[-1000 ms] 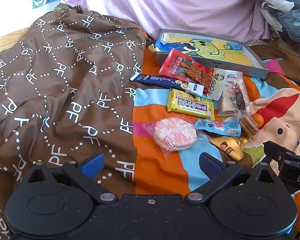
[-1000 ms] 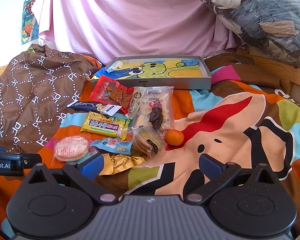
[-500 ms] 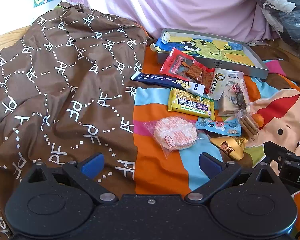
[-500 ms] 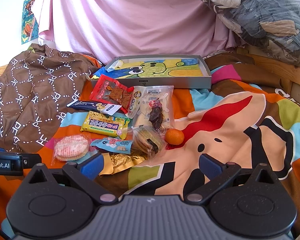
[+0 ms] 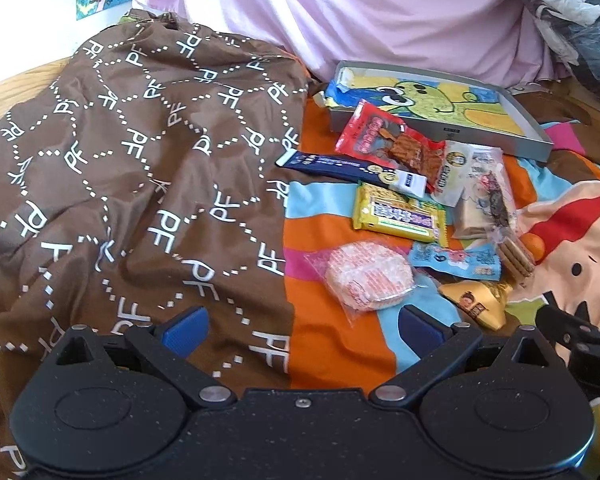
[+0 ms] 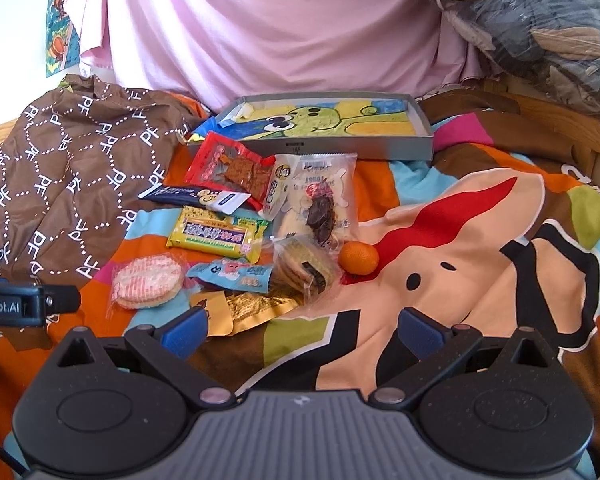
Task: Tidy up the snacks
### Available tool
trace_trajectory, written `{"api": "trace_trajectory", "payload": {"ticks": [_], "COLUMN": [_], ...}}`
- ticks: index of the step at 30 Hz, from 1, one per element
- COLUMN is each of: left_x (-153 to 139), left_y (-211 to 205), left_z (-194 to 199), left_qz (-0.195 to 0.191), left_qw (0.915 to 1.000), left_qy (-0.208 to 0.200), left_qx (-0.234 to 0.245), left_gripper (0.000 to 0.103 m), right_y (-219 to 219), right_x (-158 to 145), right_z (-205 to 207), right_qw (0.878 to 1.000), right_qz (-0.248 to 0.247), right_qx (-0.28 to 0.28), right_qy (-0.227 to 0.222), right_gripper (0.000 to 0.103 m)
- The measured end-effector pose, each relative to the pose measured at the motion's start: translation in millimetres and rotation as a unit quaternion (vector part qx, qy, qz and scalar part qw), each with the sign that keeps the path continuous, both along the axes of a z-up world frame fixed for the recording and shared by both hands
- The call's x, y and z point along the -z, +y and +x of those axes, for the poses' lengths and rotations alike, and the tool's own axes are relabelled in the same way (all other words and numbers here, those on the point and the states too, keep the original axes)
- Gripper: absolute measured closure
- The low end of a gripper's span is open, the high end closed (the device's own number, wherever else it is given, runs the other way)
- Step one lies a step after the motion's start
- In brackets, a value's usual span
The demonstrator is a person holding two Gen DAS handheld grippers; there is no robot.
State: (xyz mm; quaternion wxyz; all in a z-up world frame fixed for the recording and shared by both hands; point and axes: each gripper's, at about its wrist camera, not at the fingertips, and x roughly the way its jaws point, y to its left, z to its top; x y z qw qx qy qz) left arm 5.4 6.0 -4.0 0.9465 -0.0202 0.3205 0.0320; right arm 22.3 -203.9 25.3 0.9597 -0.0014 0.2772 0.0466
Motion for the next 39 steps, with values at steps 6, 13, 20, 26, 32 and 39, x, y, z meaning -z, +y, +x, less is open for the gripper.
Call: {"api": "trace_trajectory", "payload": {"ticks": [6, 13, 20, 26, 32, 39], "left_x": [-2, -5, -11, -9, -4, 4], "left_y": [4, 8, 7, 6, 5, -1], "left_z": [7, 22, 42, 59, 76, 97], "left_qz": [0.004, 0.007, 0.028, 0.034, 0.052, 0.057], "left_qw": [0.9999, 0.9995, 0.9975, 0.9938, 0.9870, 0.9786], "left_qy": [0.011, 0.028, 0.041, 0.058, 0.068, 0.073], "left_qx": [-0.003, 0.013, 0.050, 0.089, 0.136, 0.184], "left_gripper": [0.002, 0.002, 0.002, 0.002, 0.002, 0.002], "right_y": [4, 5, 7, 2, -8, -9], "right_x": [0, -5, -5, 2, 8, 16], "right_z": [6, 20, 42, 60, 69, 80], "right_qw": [1.000, 0.996, 0.985, 0.976, 0.970, 0.968], "right_qz": [-0.009, -0.010, -0.022, 0.014, 0.062, 0.079], "right_qx": [-0.025, -0.084, -0.160, -0.192, -0.189, -0.191], "right_qy": [0.009, 0.015, 0.054, 0.102, 0.142, 0.140], "right_gripper": [0.000, 0.000, 0.000, 0.000, 0.000, 0.000]}}
